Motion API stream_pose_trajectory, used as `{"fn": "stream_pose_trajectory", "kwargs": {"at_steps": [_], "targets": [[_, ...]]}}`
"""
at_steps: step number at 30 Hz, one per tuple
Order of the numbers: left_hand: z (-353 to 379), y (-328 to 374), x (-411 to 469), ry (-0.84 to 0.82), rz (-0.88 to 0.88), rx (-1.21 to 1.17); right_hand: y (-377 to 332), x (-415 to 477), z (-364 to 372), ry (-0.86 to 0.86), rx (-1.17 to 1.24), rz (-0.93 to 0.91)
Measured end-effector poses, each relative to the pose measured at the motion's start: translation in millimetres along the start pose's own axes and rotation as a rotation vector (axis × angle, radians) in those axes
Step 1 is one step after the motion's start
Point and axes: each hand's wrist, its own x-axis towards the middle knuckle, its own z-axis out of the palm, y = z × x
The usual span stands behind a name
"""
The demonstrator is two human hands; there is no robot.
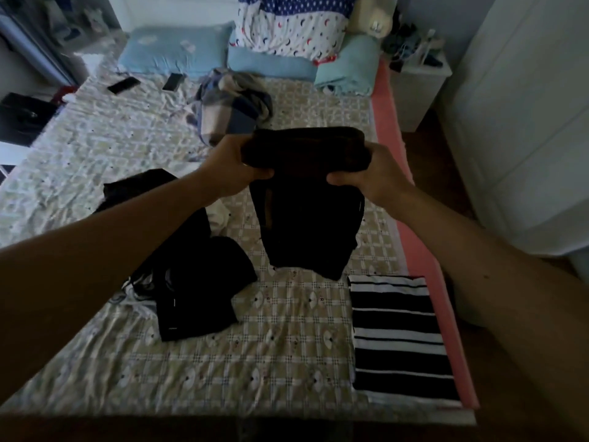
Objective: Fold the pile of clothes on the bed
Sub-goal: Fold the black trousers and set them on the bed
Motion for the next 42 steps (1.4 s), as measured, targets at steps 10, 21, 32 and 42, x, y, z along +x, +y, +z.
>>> {"fn": "stream_pose_trajectory", "kwargs": {"at_steps": [10,21,32,42], "targets": [[99,-139,-99,-0.469,-0.136,0.13,168,-98,69,-0.36,0.006,0.343],[186,-275,-169,-0.661,-0.386,0.037,306,-146,139,-0.575,-0.006,0.576],[289,-391,-33,-0.327,-0.537,0.402,430,-8,193,-0.14,-0.486,0.541],[331,-404,-111,0.075,-0.512,0.242,467,-81,220,0.183,-0.488,0.332]]}}
